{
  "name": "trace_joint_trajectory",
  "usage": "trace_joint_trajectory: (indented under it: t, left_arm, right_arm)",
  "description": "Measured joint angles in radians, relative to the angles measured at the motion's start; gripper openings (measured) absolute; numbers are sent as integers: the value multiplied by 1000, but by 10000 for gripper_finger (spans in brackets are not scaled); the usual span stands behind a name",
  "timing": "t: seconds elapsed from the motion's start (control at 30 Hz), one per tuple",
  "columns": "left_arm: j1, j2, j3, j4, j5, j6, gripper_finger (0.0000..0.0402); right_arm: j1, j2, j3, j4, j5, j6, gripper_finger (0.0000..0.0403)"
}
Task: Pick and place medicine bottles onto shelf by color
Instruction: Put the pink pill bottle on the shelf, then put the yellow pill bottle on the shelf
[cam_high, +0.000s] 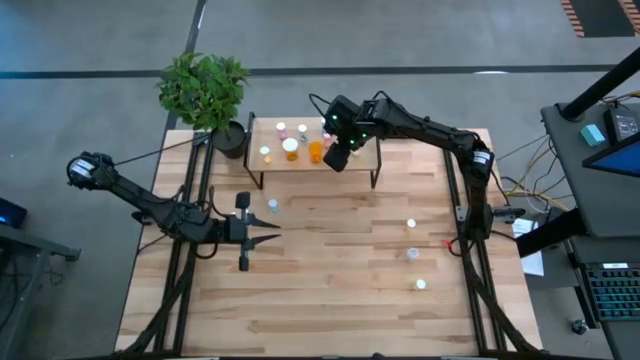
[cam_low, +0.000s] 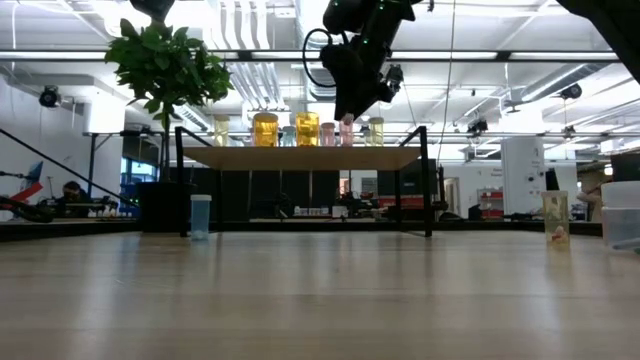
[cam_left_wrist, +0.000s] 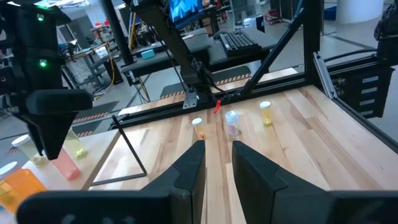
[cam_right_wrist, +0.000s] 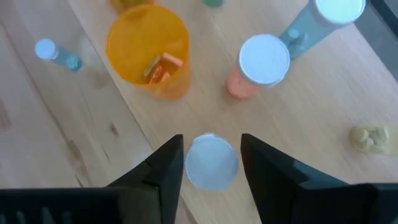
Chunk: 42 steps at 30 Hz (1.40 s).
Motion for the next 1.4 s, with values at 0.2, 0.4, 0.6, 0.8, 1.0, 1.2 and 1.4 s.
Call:
trace_joint_trajectory:
  t: [0.2,0.4,0.6,0.8,1.0,1.2,1.4]
  left_arm:
    - [0,0,0,0,0,0,63]
    - [0,0,0,2,0,0,63]
    - [0,0,0,10,0,0,63]
    - [0,0,0,47,0,0,63]
    - [0,1,-1,53,0,0,63]
    - [0,0,-5,55,0,0,63]
    - [0,0,-6,56,0,0,63]
  right_arm:
    - [0,0,19,-10,2,2,181]
    - [12,-32,113,-62,3,7,182]
    - [105,-136,100,-65,2,-1,182]
    - [273,-234,-1,-32,71,-29,180]
    - [435,-343,-205,74,132,0,180]
    - [536,-453,-411,78,130,250,183]
    - [546,-526,-560,-99,139,646,212]
